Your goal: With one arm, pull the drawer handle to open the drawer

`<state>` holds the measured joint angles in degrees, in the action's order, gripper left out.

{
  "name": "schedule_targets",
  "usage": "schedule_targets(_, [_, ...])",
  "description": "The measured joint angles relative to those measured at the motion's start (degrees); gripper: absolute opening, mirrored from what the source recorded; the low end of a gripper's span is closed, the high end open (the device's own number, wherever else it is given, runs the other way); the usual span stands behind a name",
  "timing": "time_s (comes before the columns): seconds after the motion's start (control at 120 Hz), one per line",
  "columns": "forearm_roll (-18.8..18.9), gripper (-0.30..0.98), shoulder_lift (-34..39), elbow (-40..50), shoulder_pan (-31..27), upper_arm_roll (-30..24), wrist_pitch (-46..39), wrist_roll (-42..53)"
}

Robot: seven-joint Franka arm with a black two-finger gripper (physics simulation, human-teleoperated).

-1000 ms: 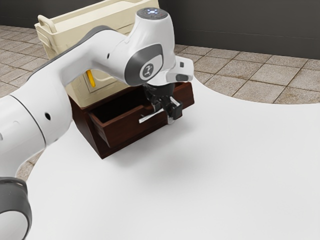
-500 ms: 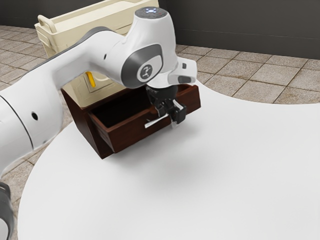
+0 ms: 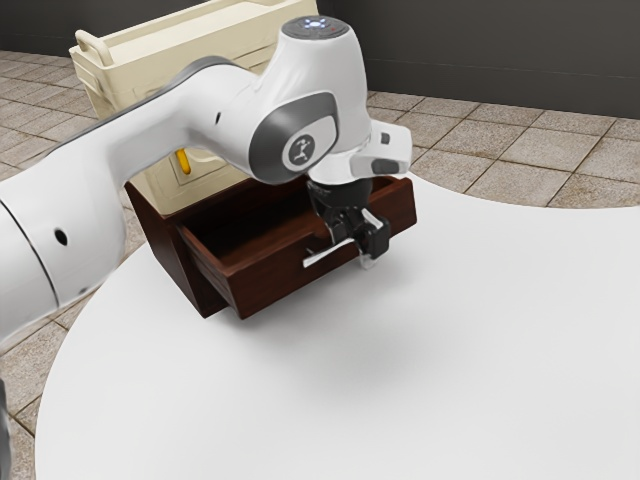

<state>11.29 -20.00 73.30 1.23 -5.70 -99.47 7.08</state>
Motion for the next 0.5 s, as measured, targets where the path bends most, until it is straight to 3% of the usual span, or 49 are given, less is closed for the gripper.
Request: schedule_targets(0.5, [-0.7,0.55,1.4,-1.3,0.1,0.1,1.6,-0.8])
